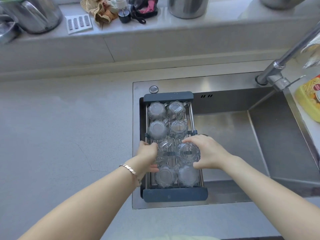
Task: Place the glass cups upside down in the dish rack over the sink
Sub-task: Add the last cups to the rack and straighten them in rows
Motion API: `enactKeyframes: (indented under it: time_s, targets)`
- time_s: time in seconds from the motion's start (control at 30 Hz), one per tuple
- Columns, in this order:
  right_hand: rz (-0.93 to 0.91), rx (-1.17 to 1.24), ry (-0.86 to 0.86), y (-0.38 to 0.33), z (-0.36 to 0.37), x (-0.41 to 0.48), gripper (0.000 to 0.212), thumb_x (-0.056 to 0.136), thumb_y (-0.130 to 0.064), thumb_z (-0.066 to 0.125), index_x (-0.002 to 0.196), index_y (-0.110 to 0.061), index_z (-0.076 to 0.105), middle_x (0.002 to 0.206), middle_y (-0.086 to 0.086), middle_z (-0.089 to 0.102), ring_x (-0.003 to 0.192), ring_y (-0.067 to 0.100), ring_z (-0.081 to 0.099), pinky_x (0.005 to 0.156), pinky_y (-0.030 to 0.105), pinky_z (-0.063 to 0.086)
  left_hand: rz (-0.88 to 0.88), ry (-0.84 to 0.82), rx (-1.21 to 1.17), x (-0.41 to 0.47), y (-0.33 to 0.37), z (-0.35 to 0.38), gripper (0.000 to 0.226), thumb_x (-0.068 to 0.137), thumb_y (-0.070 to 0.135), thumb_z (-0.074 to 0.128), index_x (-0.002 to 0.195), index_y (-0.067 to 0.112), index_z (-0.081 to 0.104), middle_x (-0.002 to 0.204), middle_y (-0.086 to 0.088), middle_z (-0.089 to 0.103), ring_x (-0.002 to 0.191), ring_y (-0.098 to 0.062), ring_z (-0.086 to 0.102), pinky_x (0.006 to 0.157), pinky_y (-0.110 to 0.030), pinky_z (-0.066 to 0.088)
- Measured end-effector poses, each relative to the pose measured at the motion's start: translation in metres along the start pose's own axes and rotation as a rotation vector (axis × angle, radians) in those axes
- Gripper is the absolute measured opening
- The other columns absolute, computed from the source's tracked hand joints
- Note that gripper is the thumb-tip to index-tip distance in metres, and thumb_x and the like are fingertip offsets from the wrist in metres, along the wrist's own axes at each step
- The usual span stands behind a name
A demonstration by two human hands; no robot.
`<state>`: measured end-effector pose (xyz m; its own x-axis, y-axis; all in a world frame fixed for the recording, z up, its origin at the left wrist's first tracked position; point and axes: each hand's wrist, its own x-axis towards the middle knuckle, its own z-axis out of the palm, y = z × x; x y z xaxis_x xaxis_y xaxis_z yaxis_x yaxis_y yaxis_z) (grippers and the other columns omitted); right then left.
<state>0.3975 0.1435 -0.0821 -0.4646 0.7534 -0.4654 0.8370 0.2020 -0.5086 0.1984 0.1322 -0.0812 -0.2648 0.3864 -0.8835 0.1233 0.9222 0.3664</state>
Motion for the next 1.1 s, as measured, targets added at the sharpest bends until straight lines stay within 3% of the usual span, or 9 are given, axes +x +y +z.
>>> enactKeyframes:
  time_s: [0.17,0.3,0.4,0.5,0.57,0.67,0.83,0.97,1.1]
  targets:
    - [-0.025,-0.091,-0.01,-0.004,0.008,0.01,0.076,0.061,-0.025,0.071,0.131,-0.031,0.043,0.135,-0.007,0.05,0.127,0.015,0.041,0.107,0.032,0.028,-0.111,0.057,-0.179,0.003,0.009,0.019,0.054,0.097,0.023,0.04,0.143,0.015,0.014,0.139,-0.018,0.04,0.099,-0.039,0.06,0.075,-0.047,0.056]
    - [-0.03,-0.126,-0.016,-0.005,0.01,0.015,0.075,0.061,-0.026,0.073,0.13,-0.03,0.044,0.133,-0.006,0.051,0.124,0.016,0.043,0.103,0.031,0.029,0.013,0.032,-0.02,0.011,0.009,0.027,0.068,0.089,0.027,0.051,0.144,0.014,0.013,0.141,-0.017,0.04,0.111,-0.038,0.058,0.068,-0.041,0.058]
    - [-0.032,-0.095,-0.022,-0.004,0.009,0.017,0.073,0.06,-0.02,0.073,0.128,-0.029,0.046,0.129,-0.006,0.053,0.12,0.016,0.04,0.099,0.03,0.034,0.159,0.084,0.419,0.008,0.007,0.023,0.067,0.082,0.036,0.057,0.138,0.019,0.024,0.138,-0.018,0.034,0.085,-0.033,0.062,0.06,-0.033,0.056]
    - [-0.026,-0.015,-0.044,-0.002,0.009,0.017,0.072,0.061,-0.013,0.071,0.127,-0.028,0.047,0.126,-0.005,0.053,0.119,0.015,0.036,0.097,0.032,0.042,0.528,0.159,1.021,0.012,-0.005,0.011,0.064,0.078,0.044,0.06,0.131,0.018,0.035,0.133,-0.009,0.043,0.107,-0.031,0.054,0.082,-0.039,0.053]
    - [-0.032,-0.014,-0.053,-0.002,0.009,0.018,0.072,0.06,-0.012,0.071,0.126,-0.028,0.047,0.126,-0.005,0.053,0.12,0.015,0.036,0.097,0.036,0.043,0.7,0.178,1.158,0.017,-0.012,0.003,0.068,0.077,0.048,0.063,0.132,0.02,0.036,0.131,-0.005,0.048,0.118,-0.029,0.047,0.09,-0.039,0.048]
    - [-0.034,-0.002,-0.067,-0.001,0.008,0.018,0.07,0.061,-0.01,0.071,0.126,-0.027,0.048,0.127,-0.005,0.052,0.12,0.015,0.035,0.099,0.033,0.041,0.828,0.17,1.181,0.024,-0.016,-0.001,0.067,0.076,0.045,0.066,0.131,0.017,0.04,0.127,-0.004,0.052,0.116,-0.026,0.049,0.089,-0.037,0.047]
    - [-0.075,-0.004,-0.14,-0.003,0.008,0.029,0.073,0.061,-0.008,0.071,0.128,-0.026,0.047,0.129,-0.003,0.051,0.124,0.016,0.034,0.104,0.03,0.036,0.753,0.225,1.123,0.021,-0.02,-0.008,0.054,0.074,0.044,0.07,0.112,0.011,0.049,0.115,-0.007,0.055,0.107,-0.025,0.052,0.084,-0.034,0.047]
    - [-0.064,-0.018,-0.158,0.0,0.019,0.039,0.077,0.062,-0.002,0.067,0.131,-0.026,0.043,0.134,-0.003,0.046,0.129,0.017,0.026,0.108,0.032,0.033,0.765,0.286,1.133,0.02,-0.026,-0.006,0.057,0.075,0.045,0.069,0.115,0.011,0.046,0.119,-0.008,0.053,0.109,-0.025,0.05,0.087,-0.033,0.046]
    - [0.009,0.134,0.103,0.003,0.042,0.024,0.072,0.068,0.012,0.056,0.131,-0.021,0.047,0.133,0.005,0.042,0.129,0.021,0.033,0.108,0.03,0.032,0.715,0.309,1.047,0.023,-0.019,-0.001,0.058,0.074,0.049,0.068,0.11,0.01,0.046,0.118,-0.008,0.052,0.109,-0.026,0.05,0.087,-0.035,0.045]
